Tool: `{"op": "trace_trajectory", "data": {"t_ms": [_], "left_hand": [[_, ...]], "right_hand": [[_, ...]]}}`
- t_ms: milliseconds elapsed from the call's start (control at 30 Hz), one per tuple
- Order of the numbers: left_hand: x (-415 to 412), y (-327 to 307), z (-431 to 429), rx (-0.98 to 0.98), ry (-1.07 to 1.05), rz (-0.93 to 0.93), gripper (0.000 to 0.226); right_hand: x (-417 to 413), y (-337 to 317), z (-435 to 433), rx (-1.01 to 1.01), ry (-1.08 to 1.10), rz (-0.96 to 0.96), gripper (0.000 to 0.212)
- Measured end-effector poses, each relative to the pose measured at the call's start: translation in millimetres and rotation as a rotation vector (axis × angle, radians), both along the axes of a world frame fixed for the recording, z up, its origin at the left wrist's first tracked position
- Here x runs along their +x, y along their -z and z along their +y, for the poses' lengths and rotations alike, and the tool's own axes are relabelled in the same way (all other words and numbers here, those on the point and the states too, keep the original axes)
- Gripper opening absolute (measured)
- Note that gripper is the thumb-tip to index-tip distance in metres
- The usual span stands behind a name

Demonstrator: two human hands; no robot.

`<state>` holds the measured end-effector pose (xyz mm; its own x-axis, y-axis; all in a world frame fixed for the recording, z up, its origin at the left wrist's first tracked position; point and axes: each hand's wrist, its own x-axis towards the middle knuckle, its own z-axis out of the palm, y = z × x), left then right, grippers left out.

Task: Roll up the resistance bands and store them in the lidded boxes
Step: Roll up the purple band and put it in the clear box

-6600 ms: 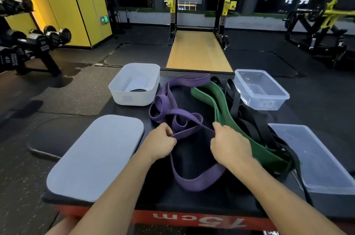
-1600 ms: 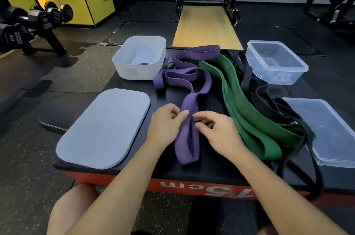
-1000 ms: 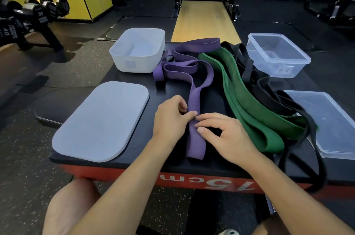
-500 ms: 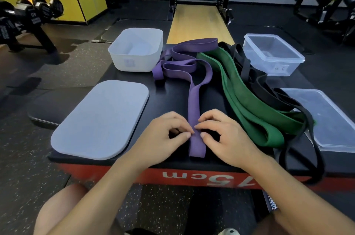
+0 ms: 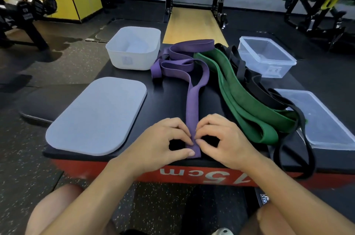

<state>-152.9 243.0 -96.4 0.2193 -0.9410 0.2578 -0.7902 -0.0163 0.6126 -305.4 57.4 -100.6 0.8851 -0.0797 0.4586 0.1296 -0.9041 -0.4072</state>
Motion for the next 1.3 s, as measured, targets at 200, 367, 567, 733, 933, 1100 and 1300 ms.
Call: {"op": "trace_trajectory", "data": {"t_ms": [200,367,567,733,933,1100,1300], "left_hand": [[-1,-4,-1,0.008,-0.009,0.012,0.021],[-5,-1,7,-0.027,-0.009,-0.002,0.019],[-5,1,6,-0.052,-0.023,0.016,0.010],[-2,3,1,-0.021,-0.006,-0.040,0.010],[1,2,0,0.008,0.016,-0.002,0.013],[0,0,1,0.038,0.008,0.105,0.014],[-3,-1,-3,0.013,-0.039,0.132,0.009]], "right_hand": [[-17,-4,3,-0.039,-0.094,0.079,0.030],[-20,1,5,-0.176,-0.081,0.090,0.026],[-17,-1,4,-0.093,-0.075,0.075,0.026],[-11,-4,4,-0.008,-0.076,0.075,0.020],[-8,-3,2,0.028,-0.072,0.086,0.015],[-6,-3,1,0.069,-0.076,0.174,0.020],[-1,-6,-1,0.217,-0.077,0.321,0.008]]}}
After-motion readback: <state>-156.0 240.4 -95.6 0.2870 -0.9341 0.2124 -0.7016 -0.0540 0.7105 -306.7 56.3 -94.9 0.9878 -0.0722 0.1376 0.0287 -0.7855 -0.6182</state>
